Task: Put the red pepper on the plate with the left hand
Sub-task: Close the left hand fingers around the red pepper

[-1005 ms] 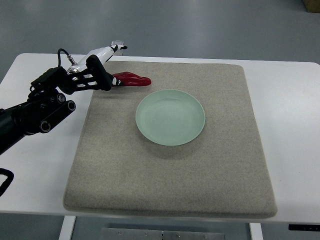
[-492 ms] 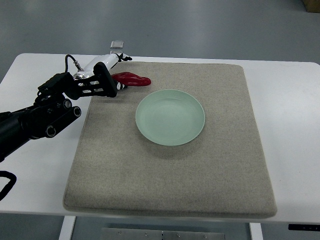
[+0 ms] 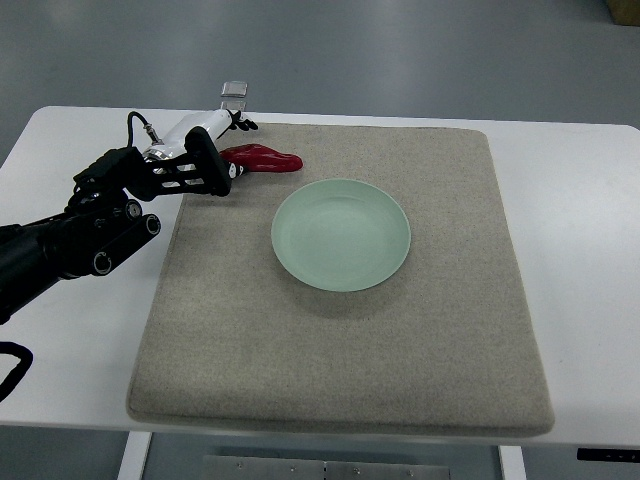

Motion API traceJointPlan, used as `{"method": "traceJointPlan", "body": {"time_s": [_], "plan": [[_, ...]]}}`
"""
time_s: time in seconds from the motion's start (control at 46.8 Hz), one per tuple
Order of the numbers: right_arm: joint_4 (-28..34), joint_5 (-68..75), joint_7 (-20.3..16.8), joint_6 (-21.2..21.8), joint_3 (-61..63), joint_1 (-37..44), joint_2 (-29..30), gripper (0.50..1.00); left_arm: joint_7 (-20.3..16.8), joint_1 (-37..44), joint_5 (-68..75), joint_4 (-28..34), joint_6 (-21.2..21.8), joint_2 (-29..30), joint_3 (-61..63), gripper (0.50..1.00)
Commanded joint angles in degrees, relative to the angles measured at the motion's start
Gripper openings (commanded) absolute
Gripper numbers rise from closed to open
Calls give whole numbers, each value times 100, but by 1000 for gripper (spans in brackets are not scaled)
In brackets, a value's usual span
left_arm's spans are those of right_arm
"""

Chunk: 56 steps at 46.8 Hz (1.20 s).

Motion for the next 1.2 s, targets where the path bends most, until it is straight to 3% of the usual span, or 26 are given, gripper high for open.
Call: {"method": "traceJointPlan", "body": {"time_s": [0.0, 0.898, 1.176], "plan": [[0, 0, 0, 0, 0, 0, 0, 932, 0, 1, -5, 0, 0, 1, 0, 761], [0, 0, 0, 0, 0, 0, 0, 932, -9, 19, 4, 0, 0, 9, 123, 737], [0, 0, 0, 0, 0, 0, 0, 932, -9, 19, 4, 0, 0, 9, 132, 662]]}}
